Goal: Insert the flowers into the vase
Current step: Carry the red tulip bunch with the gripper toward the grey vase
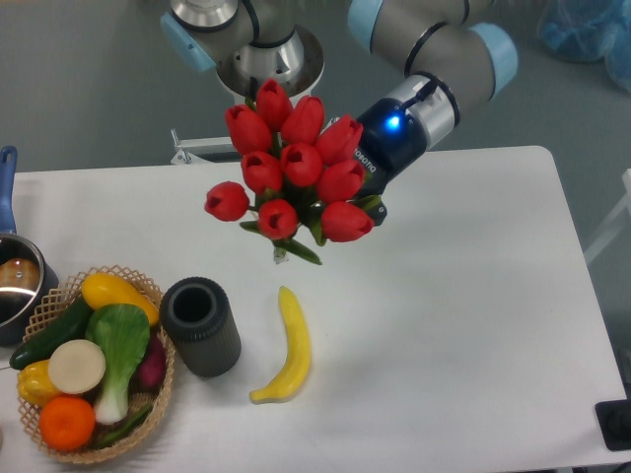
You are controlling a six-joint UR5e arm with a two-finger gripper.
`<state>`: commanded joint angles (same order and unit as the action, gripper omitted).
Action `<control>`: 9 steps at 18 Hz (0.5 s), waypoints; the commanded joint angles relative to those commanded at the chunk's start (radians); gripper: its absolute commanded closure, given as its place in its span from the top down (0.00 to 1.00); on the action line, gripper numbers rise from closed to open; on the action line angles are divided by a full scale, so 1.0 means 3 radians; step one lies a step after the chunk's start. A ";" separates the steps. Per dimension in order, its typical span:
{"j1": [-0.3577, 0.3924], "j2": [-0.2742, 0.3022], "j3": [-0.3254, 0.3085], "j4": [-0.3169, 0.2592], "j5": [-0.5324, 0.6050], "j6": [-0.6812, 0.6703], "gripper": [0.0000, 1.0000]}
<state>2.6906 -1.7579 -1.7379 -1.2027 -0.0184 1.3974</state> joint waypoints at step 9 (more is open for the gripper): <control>-0.0107 -0.0015 -0.0143 0.0082 -0.0169 0.0041 0.22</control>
<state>2.6584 -1.7625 -1.7810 -1.1781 -0.0690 1.4097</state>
